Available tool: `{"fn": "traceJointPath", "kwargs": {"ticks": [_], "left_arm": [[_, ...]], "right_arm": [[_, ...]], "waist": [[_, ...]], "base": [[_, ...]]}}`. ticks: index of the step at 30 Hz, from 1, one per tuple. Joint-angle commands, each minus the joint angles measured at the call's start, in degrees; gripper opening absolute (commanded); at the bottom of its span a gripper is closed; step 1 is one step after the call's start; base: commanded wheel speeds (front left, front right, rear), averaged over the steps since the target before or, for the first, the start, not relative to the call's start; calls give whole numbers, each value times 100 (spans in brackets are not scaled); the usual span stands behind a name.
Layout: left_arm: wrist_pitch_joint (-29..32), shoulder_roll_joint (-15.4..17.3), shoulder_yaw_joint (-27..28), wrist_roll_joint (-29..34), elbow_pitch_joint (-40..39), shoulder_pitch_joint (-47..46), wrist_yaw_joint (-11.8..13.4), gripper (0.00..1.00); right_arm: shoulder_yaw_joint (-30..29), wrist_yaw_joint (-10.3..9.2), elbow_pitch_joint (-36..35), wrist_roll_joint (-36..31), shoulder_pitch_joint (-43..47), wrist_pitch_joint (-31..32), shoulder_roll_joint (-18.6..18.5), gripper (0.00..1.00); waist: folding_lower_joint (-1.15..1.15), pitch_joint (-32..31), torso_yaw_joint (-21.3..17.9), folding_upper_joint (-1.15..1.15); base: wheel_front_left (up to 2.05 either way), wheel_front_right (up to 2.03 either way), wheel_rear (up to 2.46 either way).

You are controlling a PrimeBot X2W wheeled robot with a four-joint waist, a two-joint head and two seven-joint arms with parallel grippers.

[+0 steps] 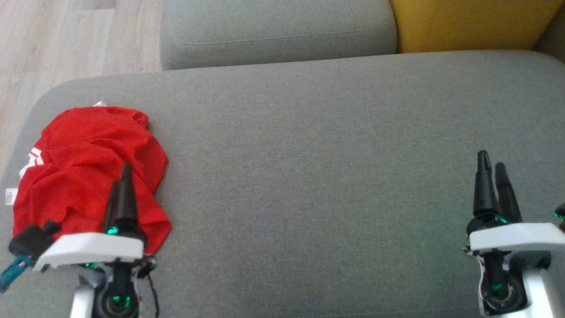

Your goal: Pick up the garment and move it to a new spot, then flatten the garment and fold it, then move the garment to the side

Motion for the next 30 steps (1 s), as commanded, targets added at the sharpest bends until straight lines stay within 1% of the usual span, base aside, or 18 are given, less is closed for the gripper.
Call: {"fn": "traceJointPath", "kwargs": {"ticks": [1, 2, 3, 9, 12, 19, 26, 30], "left_arm": [[-79, 77, -77, 435, -308, -325, -12, 100], [-96, 78, -130, 566, -313, -319, -2, 100], [-96, 78, -130, 566, -313, -319, -2, 100], [-197, 98, -469, 1433, -308, -290, 53, 100], [-247, 173, -651, 1839, -305, -289, 146, 100], [-364, 434, -1108, 2621, -212, -300, 625, 100], [-481, 677, -1516, 3107, -79, -324, 1166, 100], [-548, 824, -1779, 3385, -44, -376, 1388, 100]], "right_arm": [[120, 6, -273, -423, -290, -124, -37, 100], [138, 6, -268, -555, -277, -141, -37, 100], [138, 6, -268, -555, -277, -141, -37, 100], [172, 6, -243, -1226, -206, -242, -39, 100], [171, 7, -250, -1485, -173, -293, -40, 100], [317, 7, -199, -2008, -74, -411, -42, 100], [507, 8, -104, -2549, -21, -529, -44, 100], [552, 9, -58, -2992, -27, -597, -45, 100]], "waist": [[0, 7, -3, 0], [0, 9, -4, 0], [0, 9, -4, 0], [0, 18, -12, 0], [0, 20, -23, 0], [0, 24, -63, 0], [0, 25, -98, 0], [0, 31, -104, 0]], "base": [[0, 0, 0], [0, 0, 0], [0, 0, 0], [0, 0, 0], [0, 0, 0], [0, 0, 0], [0, 0, 0], [0, 0, 0]]}}
